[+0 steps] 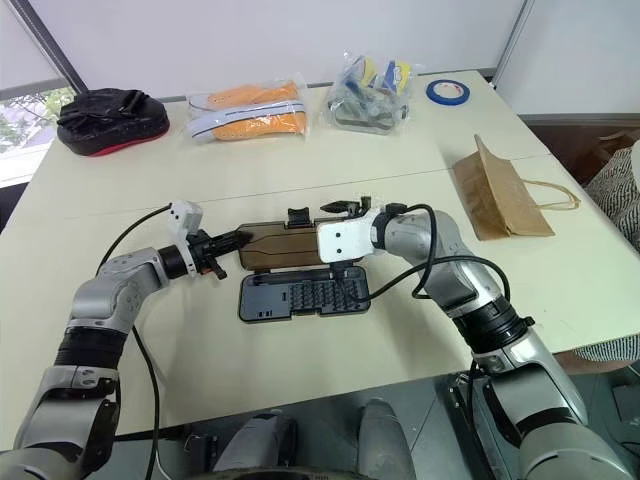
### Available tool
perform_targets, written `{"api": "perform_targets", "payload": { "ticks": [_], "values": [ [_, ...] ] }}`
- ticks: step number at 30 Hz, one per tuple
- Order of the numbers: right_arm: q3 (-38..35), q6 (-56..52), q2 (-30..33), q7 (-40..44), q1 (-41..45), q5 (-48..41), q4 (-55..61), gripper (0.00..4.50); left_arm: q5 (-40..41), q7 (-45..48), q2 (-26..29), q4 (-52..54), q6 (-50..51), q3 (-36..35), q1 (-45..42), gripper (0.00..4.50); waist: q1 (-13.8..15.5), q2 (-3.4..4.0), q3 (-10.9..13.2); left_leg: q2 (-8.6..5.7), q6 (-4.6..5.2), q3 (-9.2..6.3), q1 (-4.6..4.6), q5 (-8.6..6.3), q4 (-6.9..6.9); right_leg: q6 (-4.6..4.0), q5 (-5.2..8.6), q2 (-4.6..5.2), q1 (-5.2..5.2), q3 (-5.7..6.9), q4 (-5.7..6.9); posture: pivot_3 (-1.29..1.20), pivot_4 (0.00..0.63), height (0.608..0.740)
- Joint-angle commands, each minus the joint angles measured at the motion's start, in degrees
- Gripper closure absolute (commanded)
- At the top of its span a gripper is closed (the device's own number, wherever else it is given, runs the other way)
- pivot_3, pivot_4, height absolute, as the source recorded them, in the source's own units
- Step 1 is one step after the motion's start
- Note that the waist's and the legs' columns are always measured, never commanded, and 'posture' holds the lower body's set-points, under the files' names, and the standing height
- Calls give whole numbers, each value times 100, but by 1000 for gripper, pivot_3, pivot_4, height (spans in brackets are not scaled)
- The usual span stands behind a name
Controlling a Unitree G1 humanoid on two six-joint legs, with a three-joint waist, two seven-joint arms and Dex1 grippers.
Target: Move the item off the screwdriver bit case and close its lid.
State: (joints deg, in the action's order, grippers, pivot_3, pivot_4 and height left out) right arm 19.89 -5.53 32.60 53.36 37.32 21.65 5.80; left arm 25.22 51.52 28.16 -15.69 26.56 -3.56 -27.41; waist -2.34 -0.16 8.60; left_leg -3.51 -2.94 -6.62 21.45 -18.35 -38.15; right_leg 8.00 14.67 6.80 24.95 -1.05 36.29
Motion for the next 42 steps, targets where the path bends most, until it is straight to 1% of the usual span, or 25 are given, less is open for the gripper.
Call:
{"api": "perform_targets", "payload": {
  "ticks": [1,3,6,9,13,17,19,21,23,26,28,32,34,36,38,40,42],
  "values": [
    [-525,-1498,301,960,136,-840,881,1526,-5,119,-24,54,-125,-15,-148,4500,13,0,0,0,0,-1,1,0,-2,0,0,0,-1,0,0,0,150,740],
    [-817,-2254,605,1421,301,-1330,1137,1526,6,175,-46,77,-126,-10,-169,4500,33,0,0,-1,2,-3,2,-1,-7,0,0,1,-6,2,-2,0,150,740],
    [-1167,-2938,1042,1770,525,-1860,1274,1526,70,323,-23,235,-39,21,-161,4500,56,0,0,-1,4,-3,0,-2,-8,0,0,1,-9,2,-3,0,150,740],
    [-1359,-3292,1347,1838,567,-2186,1325,1526,233,611,101,550,173,34,-66,4500,96,-1,1,0,6,-2,-1,-3,-5,0,0,1,-8,3,-3,0,150,740],
    [-1446,-3556,1503,1692,500,-2448,1387,1526,542,1006,396,1068,654,19,185,4500,107,-2,2,2,8,3,-1,-4,-4,0,0,1,-6,-1,-3,0,150,740],
    [-1492,-3740,1611,1611,471,-2717,1437,1526,600,1521,957,1657,880,172,688,4500,114,-2,2,2,8,3,-2,-4,-4,0,0,2,-5,-2,-2,0,150,740],
    [-1504,-3933,1573,1517,509,-2882,1416,1526,556,1749,1187,1838,898,338,919,4500,131,1,3,3,9,4,-2,-5,-4,0,0,3,-4,-4,-2,0,150,740],
    [-1462,-4052,1557,1429,529,-2989,1419,1526,476,1854,1293,1877,832,483,1036,4500,156,1,4,4,9,3,-3,-5,-4,0,0,2,-6,-3,-2,0,150,740],
    [-1441,-4219,1466,1320,532,-3159,1462,1526,352,1817,1246,1789,710,621,1057,4500,176,-1,4,3,9,2,-2,-5,-7,0,0,3,-10,-2,-2,0,150,740],
    [-1372,-4582,1289,1170,479,-3459,1660,1526,113,1601,939,1542,476,836,990,4500,178,-1,4,2,9,2,-5,-5,-9,0,0,4,-14,-2,-2,0,150,740],
    [-1356,-4774,1241,1119,452,-3647,1775,1526,36,1553,833,1488,398,892,933,4500,179,-2,4,2,9,2,-4,-5,-9,0,0,4,-14,0,-2,0,150,740],
    [-1376,-5290,1156,1051,354,-4154,1963,1526,-53,1564,721,1252,339,982,644,4500,174,-2,4,2,9,1,-7,-5,-9,-1,0,3,-17,0,-2,0,150,740],
    [-1324,-5381,1136,953,269,-4270,2002,1526,-203,1542,669,1045,222,1090,573,4500,170,-2,4,2,10,2,-8,-5,-10,-1,0,3,-18,3,-1,0,150,740],
    [-1192,-5378,1056,822,16,-4335,2006,1526,-550,1633,692,869,-118,1419,805,4500,165,-4,1,2,10,2,-9,-5,-9,0,0,3,-19,3,-2,0,150,740],
    [-1146,-5423,1003,728,-100,-4439,1986,1526,-721,1723,745,794,-337,1583,923,4500,164,0,-2,2,14,2,-17,-7,-7,-1,0,3,-27,2,-5,0,150,740],
    [-1098,-5408,972,653,-140,-4490,1934,1526,-739,1787,800,770,-394,1559,830,4500,165,2,-4,2,14,3,-19,-7,-8,-1,0,4,-27,1,-5,0,150,740],
    [-1131,-5459,895,578,-131,-4602,1862,1526,-652,1828,810,687,-357,1421,558,4500,165,2,-4,2,14,3,-23,-7,-8,0,0,3,-31,1,-4,0,150,740]
  ]
}}
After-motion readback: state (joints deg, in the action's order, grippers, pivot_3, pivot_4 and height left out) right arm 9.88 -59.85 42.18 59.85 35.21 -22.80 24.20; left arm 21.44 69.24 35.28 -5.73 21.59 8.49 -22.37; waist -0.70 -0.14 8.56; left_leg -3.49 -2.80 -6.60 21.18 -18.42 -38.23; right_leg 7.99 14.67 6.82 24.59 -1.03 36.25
